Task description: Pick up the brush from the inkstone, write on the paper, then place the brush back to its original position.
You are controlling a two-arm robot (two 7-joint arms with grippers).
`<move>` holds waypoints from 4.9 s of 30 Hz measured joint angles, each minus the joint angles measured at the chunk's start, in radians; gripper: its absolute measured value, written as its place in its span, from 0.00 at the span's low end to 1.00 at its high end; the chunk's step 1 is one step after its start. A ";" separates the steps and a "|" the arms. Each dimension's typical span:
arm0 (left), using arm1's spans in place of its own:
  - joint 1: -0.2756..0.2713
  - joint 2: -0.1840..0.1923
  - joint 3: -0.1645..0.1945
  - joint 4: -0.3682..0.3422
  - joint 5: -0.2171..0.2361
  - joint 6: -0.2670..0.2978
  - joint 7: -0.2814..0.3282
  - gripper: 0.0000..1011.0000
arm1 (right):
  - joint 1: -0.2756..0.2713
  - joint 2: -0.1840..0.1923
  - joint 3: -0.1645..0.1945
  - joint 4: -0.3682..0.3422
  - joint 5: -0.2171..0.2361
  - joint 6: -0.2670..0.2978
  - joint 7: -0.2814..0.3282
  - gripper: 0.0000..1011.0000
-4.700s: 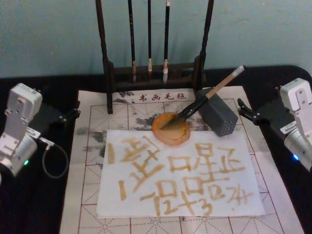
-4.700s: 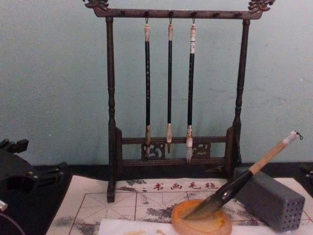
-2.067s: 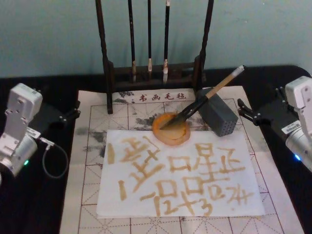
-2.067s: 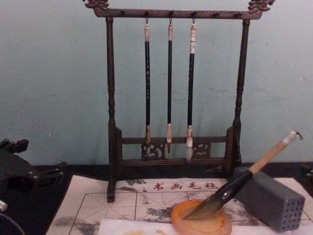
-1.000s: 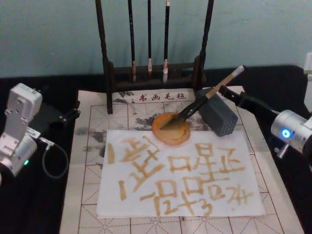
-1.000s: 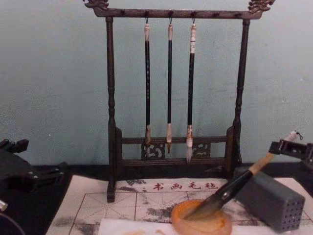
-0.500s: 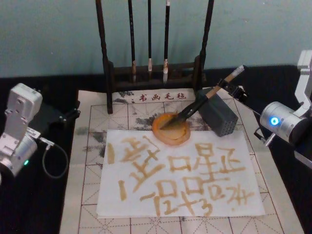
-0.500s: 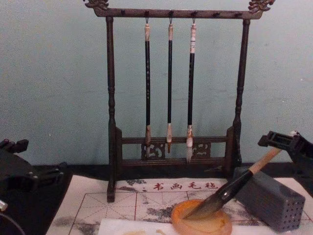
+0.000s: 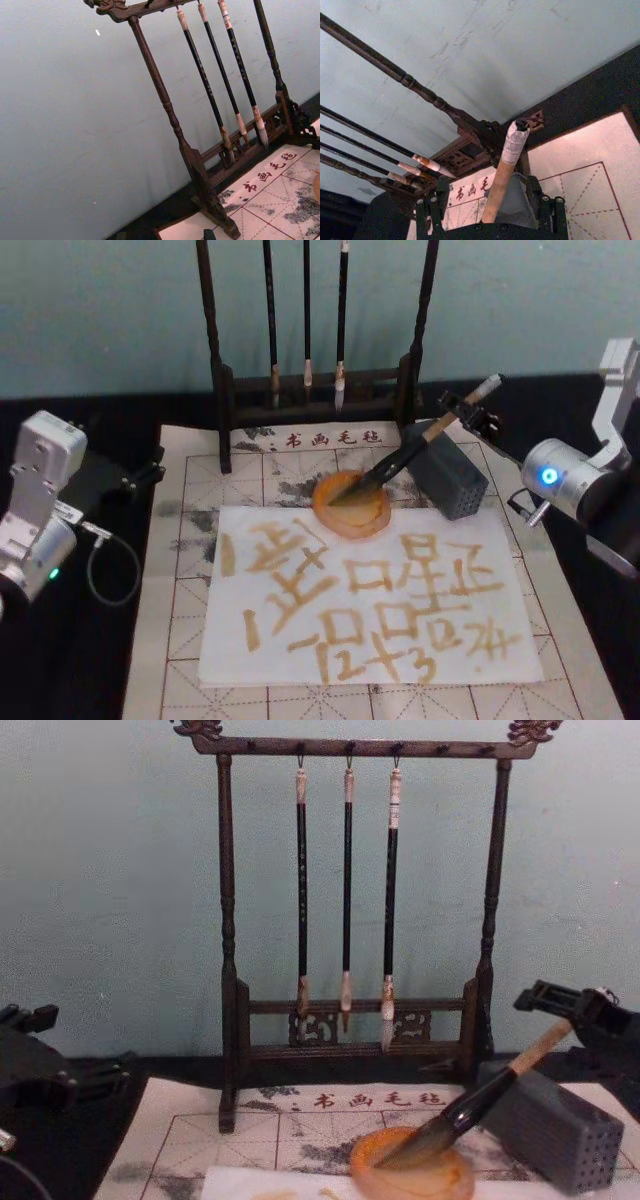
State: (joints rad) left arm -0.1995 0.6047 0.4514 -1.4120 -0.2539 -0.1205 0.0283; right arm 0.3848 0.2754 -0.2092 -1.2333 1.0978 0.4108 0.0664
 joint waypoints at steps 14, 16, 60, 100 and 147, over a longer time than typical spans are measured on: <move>0.000 0.000 0.000 0.000 0.000 0.000 0.000 0.99 | 0.041 -0.014 -0.024 0.060 0.041 -0.012 -0.013 0.99; 0.000 0.000 0.000 0.000 0.000 0.000 0.000 0.99 | 0.045 -0.015 -0.026 0.066 0.046 -0.014 -0.016 0.99; 0.000 0.000 0.000 0.000 0.000 0.000 0.000 0.99 | 0.066 -0.001 -0.059 0.092 0.166 -0.044 -0.062 0.99; 0.000 0.000 0.000 0.000 0.000 0.000 0.000 0.99 | 0.064 -0.003 -0.056 0.091 0.162 -0.041 -0.061 0.18; 0.000 0.000 0.000 0.000 0.000 0.000 0.000 0.99 | -0.076 0.225 -0.195 -0.241 -0.102 -0.361 0.274 0.18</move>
State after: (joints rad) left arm -0.1995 0.6047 0.4514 -1.4120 -0.2538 -0.1205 0.0283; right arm 0.3084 0.5001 -0.4038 -1.4747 0.9955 0.0501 0.3406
